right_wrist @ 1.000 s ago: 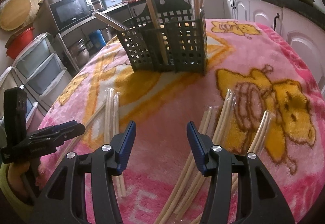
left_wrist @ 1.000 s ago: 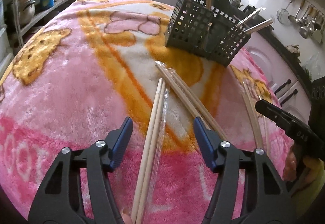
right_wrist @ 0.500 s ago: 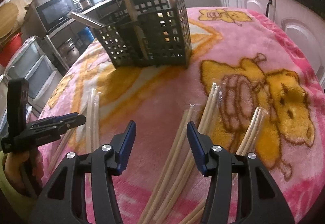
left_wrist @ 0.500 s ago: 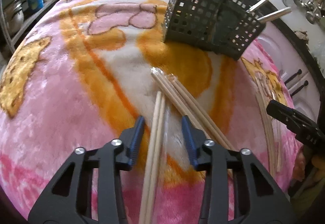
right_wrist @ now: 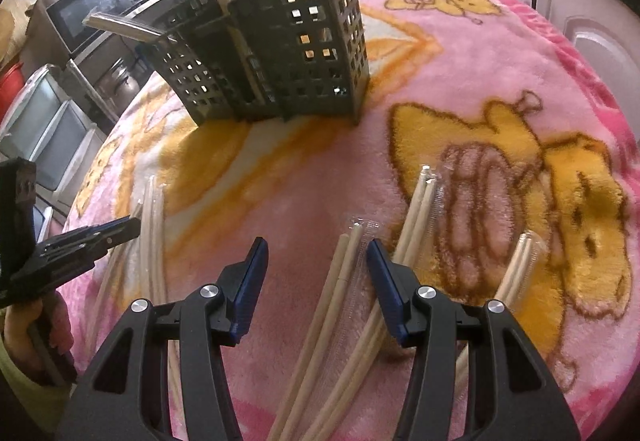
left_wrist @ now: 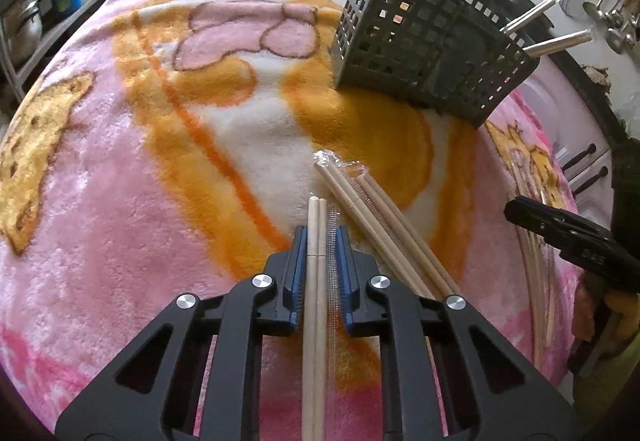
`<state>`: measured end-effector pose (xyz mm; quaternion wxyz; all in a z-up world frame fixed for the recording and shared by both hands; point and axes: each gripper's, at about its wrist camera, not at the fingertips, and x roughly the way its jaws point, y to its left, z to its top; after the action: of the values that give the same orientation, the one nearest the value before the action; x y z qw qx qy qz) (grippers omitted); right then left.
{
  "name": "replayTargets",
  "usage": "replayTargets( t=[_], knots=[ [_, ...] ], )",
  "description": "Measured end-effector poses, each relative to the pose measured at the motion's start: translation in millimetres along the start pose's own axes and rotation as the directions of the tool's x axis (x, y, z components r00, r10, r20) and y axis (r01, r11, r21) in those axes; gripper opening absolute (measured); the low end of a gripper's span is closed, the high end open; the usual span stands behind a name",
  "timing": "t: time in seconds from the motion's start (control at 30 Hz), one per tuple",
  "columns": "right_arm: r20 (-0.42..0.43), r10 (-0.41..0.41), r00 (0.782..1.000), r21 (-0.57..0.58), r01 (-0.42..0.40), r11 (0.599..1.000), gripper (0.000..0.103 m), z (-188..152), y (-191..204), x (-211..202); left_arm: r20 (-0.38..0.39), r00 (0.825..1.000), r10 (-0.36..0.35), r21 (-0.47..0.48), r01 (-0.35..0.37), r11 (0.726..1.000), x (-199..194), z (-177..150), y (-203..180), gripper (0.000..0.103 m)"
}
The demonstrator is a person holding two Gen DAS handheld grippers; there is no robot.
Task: Organize utensils
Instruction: 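Close the left tool on a wrapped chopstick while the right tool grasps another chopstick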
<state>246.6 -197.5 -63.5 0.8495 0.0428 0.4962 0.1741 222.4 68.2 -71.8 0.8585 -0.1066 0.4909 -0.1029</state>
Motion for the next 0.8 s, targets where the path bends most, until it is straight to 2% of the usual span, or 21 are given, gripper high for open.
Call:
replayTargets(
  t=[0.07, 0.3, 0.4, 0.5, 0.63, 0.8],
  knots=[
    [-0.008, -0.018, 1.0, -0.002, 0.018, 1.0, 0.046, 2, 2, 3, -0.001, 1.0, -0.009, -0.006, 0.009, 1.0, -2, 0, 3, 0.008],
    [-0.047, -0.058, 0.997, -0.025, 0.057, 0.998, 0.044, 11, 8, 12, -0.017, 1.0, -0.021, -0.018, 0.021, 1.0, -1, 1, 5, 0.008],
    [-0.057, -0.098, 0.994, -0.053, 0.094, 0.994, 0.034, 13, 10, 15, -0.025, 0.999, -0.019, -0.008, 0.019, 1.0, 2, 5, 3, 0.009],
    [-0.056, -0.101, 0.993, -0.051, 0.098, 0.994, 0.021, 16, 10, 16, -0.031, 0.999, -0.025, -0.017, 0.025, 1.0, 4, 9, 3, 0.009],
    [-0.048, -0.042, 0.998, -0.033, 0.041, 0.999, 0.007, 17, 14, 14, -0.029, 0.999, -0.04, -0.037, 0.039, 0.999, 7, 12, 6, 0.009],
    [-0.001, 0.07, 0.998, -0.054, -0.07, 0.996, 0.006, 18, 37, 5, -0.019, 0.999, -0.05, -0.055, 0.049, 0.997, 4, 11, 9, 0.006]
  ],
)
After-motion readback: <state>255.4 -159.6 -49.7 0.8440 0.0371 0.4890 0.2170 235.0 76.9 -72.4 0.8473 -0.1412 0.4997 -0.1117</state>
